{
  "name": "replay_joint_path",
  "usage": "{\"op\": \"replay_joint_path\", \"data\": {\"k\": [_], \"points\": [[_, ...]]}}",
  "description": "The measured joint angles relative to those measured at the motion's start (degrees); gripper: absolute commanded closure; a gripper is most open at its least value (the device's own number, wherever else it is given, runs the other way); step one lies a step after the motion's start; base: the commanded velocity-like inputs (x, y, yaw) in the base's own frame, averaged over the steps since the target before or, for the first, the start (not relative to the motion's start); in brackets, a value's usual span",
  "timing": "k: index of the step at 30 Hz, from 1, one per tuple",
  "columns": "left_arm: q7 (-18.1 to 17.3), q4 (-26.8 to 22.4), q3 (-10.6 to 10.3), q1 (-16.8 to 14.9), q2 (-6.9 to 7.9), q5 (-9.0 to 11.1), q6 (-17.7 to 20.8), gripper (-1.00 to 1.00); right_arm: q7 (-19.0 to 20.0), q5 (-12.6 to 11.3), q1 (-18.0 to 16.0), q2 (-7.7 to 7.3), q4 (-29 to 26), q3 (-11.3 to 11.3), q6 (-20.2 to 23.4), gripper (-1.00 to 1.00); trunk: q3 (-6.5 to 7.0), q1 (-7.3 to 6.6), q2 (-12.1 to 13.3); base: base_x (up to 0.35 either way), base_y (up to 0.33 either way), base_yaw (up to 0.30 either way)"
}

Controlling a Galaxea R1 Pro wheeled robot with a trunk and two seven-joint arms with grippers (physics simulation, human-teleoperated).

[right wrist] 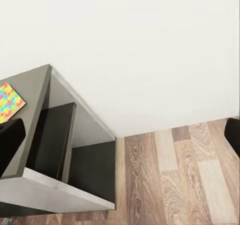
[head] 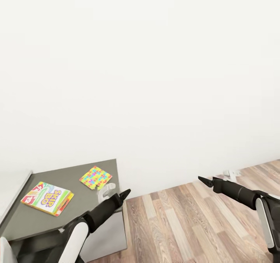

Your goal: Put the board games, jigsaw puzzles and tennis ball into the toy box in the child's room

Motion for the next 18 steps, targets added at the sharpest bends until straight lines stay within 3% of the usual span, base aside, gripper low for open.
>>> {"op": "replay_joint_path", "data": {"k": [18], "points": [[0.95, 0.38, -0.64, -0.42, -0.27, 0.65, -0.06, -1.00, 0.03, 0.02, 0.22, 0.03, -0.36, 0.00, -0.02, -1.00, 0.35, 0.00, 0.00, 0.000, 0.000, -0.288]]}}
